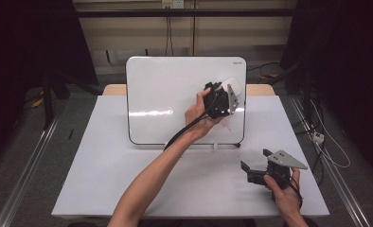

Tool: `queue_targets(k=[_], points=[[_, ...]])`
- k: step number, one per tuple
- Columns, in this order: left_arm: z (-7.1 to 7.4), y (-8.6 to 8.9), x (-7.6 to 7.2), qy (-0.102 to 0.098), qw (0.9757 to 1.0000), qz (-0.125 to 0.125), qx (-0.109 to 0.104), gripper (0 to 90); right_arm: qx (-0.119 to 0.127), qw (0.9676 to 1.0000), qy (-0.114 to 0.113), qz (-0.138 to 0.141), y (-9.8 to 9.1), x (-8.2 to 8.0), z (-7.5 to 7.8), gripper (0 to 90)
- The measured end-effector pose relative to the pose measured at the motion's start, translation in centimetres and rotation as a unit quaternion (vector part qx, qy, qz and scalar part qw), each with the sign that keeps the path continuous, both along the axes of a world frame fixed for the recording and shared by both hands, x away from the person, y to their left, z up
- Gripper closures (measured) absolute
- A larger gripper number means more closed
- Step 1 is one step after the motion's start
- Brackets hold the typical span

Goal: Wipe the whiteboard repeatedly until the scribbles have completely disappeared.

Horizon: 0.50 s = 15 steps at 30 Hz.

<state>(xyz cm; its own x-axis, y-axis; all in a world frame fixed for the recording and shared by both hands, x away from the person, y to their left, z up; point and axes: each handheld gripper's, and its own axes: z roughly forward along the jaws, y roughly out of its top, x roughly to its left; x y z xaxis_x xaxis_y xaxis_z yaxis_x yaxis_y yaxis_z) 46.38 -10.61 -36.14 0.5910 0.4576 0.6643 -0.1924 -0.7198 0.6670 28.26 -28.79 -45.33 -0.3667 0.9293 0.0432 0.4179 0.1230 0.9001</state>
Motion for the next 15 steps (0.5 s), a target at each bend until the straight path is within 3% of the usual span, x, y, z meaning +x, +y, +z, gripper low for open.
queue_targets(k=[13, 15], points=[[-1.7, 0.3, -1.3, 0.001, 0.9997, -0.020, 0.010, 31.1, -0.001, 1.0000, -0.001, 0.001, 0.0, -0.1, 0.0, 4.5], [-2.2, 0.4, -1.6, 0.004, 0.9998, -0.022, 0.002, 31.1, -0.002, 1.0000, -0.001, 0.002, 0.0, -0.1, 0.0, 4.5]])
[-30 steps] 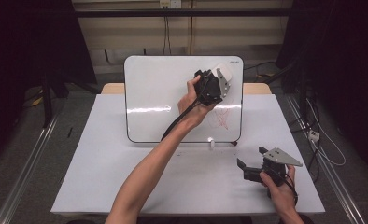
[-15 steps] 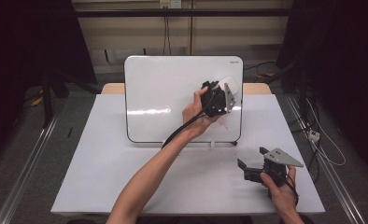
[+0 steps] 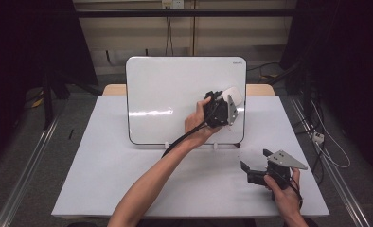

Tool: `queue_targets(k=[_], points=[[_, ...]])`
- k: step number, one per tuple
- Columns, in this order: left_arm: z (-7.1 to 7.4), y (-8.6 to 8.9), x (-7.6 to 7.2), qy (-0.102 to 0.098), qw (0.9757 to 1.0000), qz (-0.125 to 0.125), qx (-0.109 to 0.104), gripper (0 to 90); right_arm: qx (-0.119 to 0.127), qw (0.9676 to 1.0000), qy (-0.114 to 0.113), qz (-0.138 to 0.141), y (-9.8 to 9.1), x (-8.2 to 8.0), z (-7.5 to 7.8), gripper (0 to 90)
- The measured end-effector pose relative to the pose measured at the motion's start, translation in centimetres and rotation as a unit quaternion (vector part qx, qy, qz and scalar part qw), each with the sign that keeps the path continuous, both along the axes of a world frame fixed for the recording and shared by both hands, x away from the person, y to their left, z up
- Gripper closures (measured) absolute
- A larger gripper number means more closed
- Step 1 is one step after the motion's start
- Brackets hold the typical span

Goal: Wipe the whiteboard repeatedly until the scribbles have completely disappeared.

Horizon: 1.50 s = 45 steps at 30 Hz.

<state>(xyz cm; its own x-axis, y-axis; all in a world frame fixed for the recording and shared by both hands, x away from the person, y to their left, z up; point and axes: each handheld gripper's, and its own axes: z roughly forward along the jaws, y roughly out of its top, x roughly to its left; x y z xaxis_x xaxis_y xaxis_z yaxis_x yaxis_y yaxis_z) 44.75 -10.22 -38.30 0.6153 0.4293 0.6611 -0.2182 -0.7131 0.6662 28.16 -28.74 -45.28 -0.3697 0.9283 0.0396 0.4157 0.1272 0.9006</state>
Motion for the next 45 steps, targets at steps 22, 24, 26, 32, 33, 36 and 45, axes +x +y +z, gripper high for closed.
queue_targets(k=[22, 24, 26, 32, 33, 36, 45], points=[[-2.6, 1.6, -2.4, 0.004, 0.9993, -0.023, 0.030, 31.1, 0.000, 1.0000, 0.001, 0.001, 0.0, 0.1, 0.0, 4.5], [-2.4, 1.7, -2.3, 0.007, 0.9991, -0.029, 0.029, 31.1, 0.000, 1.0000, 0.002, 0.001, 0.0, 0.1, 0.0, 4.5], [-2.3, 1.7, -2.2, 0.011, 0.9991, -0.027, 0.030, 31.1, 0.001, 1.0000, 0.002, 0.000, 0.0, 0.1, 0.0, 4.5], [-0.6, 1.5, -0.8, 0.010, 0.9995, -0.014, 0.026, 31.1, 0.000, 1.0000, 0.003, -0.001, -0.1, 0.2, -0.1, 4.5], [-0.3, 1.4, -0.6, 0.010, 0.9997, -0.010, 0.022, 31.0, -0.001, 1.0000, 0.003, 0.000, -0.1, 0.2, -0.1, 4.5], [0.8, 1.1, 0.5, 0.010, 0.9999, -0.002, 0.011, 31.0, -0.001, 1.0000, 0.003, 0.001, 0.0, 0.3, -0.1, 4.5], [4.0, 0.1, 3.2, 0.011, 0.9997, 0.020, 0.000, 31.0, 0.001, 1.0000, 0.003, 0.001, -0.1, 0.2, -0.1, 4.5]])
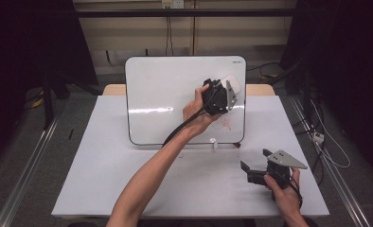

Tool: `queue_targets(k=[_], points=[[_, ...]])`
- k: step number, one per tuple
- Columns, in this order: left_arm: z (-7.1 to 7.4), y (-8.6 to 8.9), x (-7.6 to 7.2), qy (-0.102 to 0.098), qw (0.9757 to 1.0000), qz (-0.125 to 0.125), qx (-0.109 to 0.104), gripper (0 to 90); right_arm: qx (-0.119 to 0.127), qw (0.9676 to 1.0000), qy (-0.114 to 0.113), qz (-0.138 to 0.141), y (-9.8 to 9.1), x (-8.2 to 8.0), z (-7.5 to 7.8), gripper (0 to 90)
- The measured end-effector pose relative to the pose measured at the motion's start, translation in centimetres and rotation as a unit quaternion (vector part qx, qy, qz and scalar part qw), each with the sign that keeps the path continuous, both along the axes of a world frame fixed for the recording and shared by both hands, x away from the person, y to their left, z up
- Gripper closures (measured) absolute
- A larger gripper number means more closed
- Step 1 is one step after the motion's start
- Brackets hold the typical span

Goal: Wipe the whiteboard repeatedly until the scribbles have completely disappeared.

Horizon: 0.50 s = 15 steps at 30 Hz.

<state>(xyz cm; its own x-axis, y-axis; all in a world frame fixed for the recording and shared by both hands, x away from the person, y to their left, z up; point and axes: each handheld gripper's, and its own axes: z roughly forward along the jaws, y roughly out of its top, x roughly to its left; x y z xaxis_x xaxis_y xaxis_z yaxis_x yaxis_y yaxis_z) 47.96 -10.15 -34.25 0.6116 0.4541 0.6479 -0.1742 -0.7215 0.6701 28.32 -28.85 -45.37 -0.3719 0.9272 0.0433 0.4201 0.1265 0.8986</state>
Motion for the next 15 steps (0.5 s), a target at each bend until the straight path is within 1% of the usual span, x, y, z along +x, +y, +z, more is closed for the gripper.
queue_targets(k=[3, 6, 7, 8, 9, 10, 11, 13, 15], points=[[1.0, -0.1, 0.8, -0.002, 1.0000, 0.004, -0.002, 31.0, 0.001, 1.0000, 0.000, -0.001, -0.1, 0.0, 0.0, 4.5], [1.7, 0.0, 1.4, 0.000, 0.9999, 0.013, -0.011, 31.0, 0.001, 1.0000, 0.000, -0.001, -0.1, 0.0, 0.0, 4.5], [1.9, 0.0, 1.5, 0.005, 0.9997, 0.016, -0.019, 31.1, 0.001, 1.0000, 0.000, -0.001, -0.2, 0.0, 0.0, 4.5], [1.9, -0.1, 1.5, 0.003, 0.9996, 0.019, -0.022, 31.0, 0.001, 1.0000, 0.000, -0.001, -0.2, 0.0, 0.0, 4.5], [1.7, -0.2, 1.3, -0.002, 0.9996, 0.021, -0.021, 31.0, 0.001, 1.0000, 0.000, -0.002, -0.2, 0.0, 0.0, 4.5], [1.4, -0.4, 1.1, -0.011, 0.9996, 0.021, -0.013, 31.1, 0.001, 1.0000, 0.000, -0.001, -0.2, 0.0, 0.0, 4.5], [1.3, -0.5, 0.8, -0.016, 0.9995, 0.025, -0.010, 31.1, 0.000, 1.0000, 0.001, -0.001, -0.1, 0.0, -0.1, 4.5], [1.0, -0.3, 0.7, -0.012, 0.9996, 0.020, -0.016, 31.1, 0.001, 1.0000, 0.002, -0.002, -0.1, 0.0, -0.1, 4.5], [0.4, -0.1, 0.4, -0.012, 0.9998, 0.013, -0.009, 31.1, 0.000, 1.0000, 0.000, -0.002, -0.1, 0.0, 0.0, 4.5]])
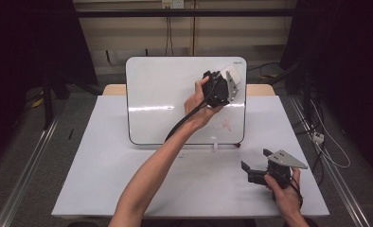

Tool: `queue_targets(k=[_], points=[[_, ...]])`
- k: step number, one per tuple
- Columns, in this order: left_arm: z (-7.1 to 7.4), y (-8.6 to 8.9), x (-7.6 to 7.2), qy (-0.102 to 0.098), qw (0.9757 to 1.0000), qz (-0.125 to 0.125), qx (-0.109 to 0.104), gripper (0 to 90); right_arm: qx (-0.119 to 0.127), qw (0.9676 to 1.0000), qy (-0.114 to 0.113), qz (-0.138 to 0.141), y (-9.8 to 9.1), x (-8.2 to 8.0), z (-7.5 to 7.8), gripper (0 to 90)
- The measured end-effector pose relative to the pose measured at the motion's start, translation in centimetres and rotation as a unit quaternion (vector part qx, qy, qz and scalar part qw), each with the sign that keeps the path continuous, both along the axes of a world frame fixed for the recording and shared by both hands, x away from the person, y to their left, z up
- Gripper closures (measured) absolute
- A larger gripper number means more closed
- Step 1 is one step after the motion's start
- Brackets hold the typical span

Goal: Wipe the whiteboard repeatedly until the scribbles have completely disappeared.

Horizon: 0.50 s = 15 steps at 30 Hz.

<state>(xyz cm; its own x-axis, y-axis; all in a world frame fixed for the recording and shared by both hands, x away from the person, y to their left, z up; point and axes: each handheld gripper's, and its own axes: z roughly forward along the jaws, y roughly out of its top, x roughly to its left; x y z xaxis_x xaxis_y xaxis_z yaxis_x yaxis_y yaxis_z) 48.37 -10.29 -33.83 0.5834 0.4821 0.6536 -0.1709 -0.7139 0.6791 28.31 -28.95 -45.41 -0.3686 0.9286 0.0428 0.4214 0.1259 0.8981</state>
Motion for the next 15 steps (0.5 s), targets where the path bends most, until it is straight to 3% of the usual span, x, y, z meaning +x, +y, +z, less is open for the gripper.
queue_targets(k=[8, 15], points=[[-2.4, 0.6, -1.8, -0.002, 0.9998, -0.022, 0.001, 31.1, -0.001, 1.0000, 0.000, 0.000, 0.1, 0.0, 0.0, 4.5], [-4.3, 0.3, -3.6, -0.004, 0.9988, -0.042, 0.024, 31.1, -0.003, 1.0000, 0.001, 0.002, 0.2, 0.1, 0.0, 4.5]])
